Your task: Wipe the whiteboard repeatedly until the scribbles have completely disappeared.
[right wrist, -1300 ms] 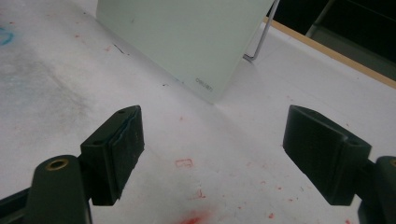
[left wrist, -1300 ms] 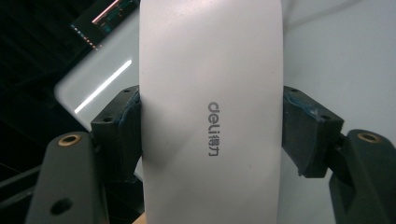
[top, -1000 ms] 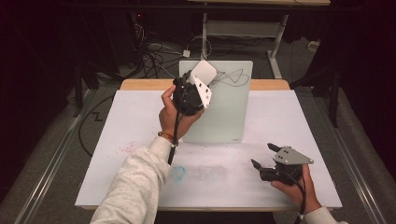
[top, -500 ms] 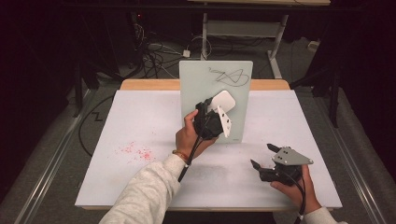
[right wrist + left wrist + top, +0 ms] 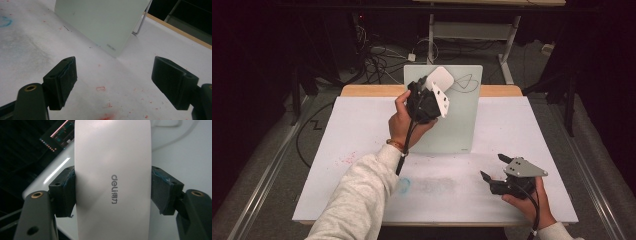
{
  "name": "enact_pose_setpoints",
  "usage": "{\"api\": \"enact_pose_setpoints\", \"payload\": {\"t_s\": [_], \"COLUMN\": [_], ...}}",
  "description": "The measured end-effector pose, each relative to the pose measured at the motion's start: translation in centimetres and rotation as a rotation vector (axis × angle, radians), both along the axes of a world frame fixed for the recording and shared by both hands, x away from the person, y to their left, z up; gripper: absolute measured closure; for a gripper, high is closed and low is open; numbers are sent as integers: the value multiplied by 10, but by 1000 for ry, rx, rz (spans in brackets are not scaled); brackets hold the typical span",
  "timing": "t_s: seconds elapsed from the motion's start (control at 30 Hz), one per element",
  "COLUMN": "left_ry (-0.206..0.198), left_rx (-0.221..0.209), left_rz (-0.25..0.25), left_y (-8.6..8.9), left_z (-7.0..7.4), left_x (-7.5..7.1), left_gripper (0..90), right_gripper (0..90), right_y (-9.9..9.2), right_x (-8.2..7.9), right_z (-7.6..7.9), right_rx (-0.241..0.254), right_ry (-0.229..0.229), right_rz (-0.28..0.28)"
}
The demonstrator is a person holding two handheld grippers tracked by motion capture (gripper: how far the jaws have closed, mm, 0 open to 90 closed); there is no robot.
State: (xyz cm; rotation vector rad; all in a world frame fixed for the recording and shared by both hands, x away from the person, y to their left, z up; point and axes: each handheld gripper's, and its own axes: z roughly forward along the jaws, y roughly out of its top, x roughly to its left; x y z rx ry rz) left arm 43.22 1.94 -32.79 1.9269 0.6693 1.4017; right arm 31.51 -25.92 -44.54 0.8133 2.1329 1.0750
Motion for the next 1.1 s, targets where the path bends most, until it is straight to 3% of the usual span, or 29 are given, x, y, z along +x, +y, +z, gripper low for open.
{"api": "enact_pose_setpoints", "payload": {"t_s": [0.1, 0.3, 0.47, 0.57, 0.67, 0.73, 0.83, 0.9, 1.1], "left_ry": [-1, -2, 27, 41, 50, 30, 36, 28, 14], "left_rx": [-24, -23, 27, 54, 33, 22, -52, -78, -76], "left_rz": [11, 17, -23, -56, -63, -42, -26, -16, 0], "left_y": [4, -1, -19, -27, -26, -22, -11, -8, -19], "left_z": [5, -6, -29, -33, -27, -19, -6, -2, -7], "left_x": [2, -1, -10, -12, -11, -9, -3, -1, -2], "left_gripper": [291, 292, 292, 292, 292, 292, 292, 292, 292], "right_gripper": [209, 209, 209, 210, 210, 210, 210, 210, 210], "right_y": [0, 0, 0, 1, 0, -1, -2, -1, -1], "right_x": [0, 0, 0, 0, -1, 0, 0, 0, 0], "right_z": [0, 0, 0, 0, 1, 1, 1, 1, 1], "right_rx": [1, -2, -1, -2, 0, 2, 3, 1, 0], "right_ry": [-1, -3, -2, -1, -2, -5, -3, -4, -3], "right_rz": [2, 5, 6, 7, 3, 3, 3, -2, 3]}}
